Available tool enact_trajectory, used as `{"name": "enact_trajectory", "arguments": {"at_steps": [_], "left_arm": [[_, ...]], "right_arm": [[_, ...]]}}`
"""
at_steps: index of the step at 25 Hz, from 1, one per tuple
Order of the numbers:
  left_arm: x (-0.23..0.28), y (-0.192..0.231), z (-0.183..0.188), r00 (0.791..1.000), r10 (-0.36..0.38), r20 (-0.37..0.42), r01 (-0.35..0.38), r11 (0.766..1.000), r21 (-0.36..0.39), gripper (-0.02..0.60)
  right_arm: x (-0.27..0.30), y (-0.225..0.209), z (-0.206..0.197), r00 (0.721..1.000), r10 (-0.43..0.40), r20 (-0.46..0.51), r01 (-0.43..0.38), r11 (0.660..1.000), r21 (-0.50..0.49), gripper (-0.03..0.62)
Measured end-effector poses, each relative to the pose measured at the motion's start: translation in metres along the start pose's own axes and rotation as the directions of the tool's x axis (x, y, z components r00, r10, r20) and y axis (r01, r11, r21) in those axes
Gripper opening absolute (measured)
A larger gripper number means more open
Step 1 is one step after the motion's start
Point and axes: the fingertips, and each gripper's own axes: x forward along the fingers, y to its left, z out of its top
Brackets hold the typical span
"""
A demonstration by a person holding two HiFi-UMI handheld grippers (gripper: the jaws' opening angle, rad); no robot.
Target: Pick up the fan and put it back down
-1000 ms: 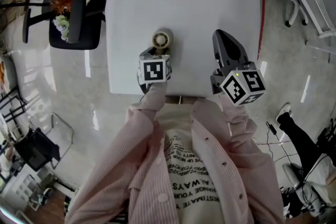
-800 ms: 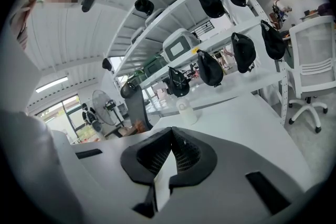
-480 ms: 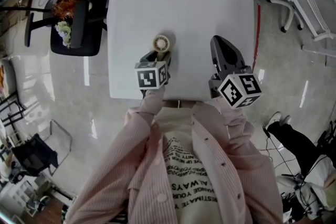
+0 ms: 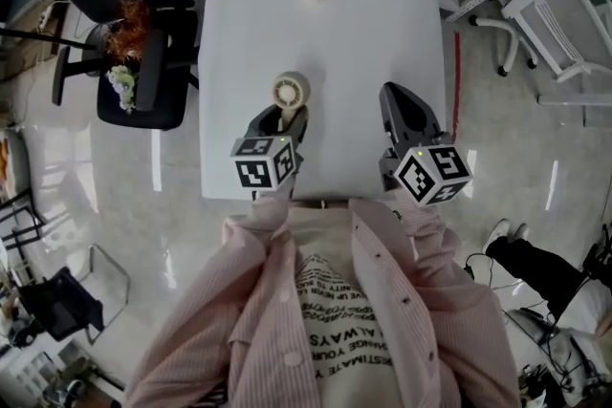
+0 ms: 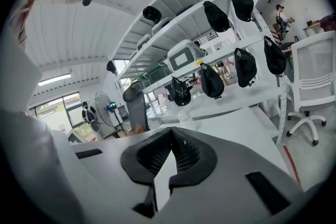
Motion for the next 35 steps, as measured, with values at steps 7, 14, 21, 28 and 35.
{"name": "enact_trajectory", "arguments": {"at_steps": [7, 14, 21, 28, 35], "left_arm": [[-0.028, -0.012, 0.041, 0.995, -0.009, 0.097, 0.004, 0.999, 0.051, 0.183], [-0.054, -0.022, 0.073, 0.983, -0.022, 0.182, 0.001, 0.993, 0.115, 0.184], [-0.084, -0.033, 0.108, 0.956, -0.049, 0.289, 0.001, 0.986, 0.166, 0.183], [-0.105, -0.035, 0.133, 0.925, -0.064, 0.375, -0.008, 0.983, 0.185, 0.184], [-0.127, -0.037, 0.155, 0.883, -0.077, 0.463, -0.019, 0.98, 0.198, 0.184]], "right_arm": [[-0.007, 0.007, 0.018, 0.999, 0.027, 0.024, -0.026, 0.999, -0.039, 0.0], [-0.013, 0.018, 0.035, 0.996, 0.075, 0.056, -0.071, 0.995, -0.067, 0.0], [-0.023, 0.026, 0.056, 0.989, 0.106, 0.107, -0.097, 0.991, -0.087, 0.0], [-0.03, 0.031, 0.084, 0.978, 0.117, 0.172, -0.096, 0.987, -0.13, 0.0], [-0.038, 0.031, 0.108, 0.964, 0.123, 0.236, -0.087, 0.984, -0.156, 0.0]]}}
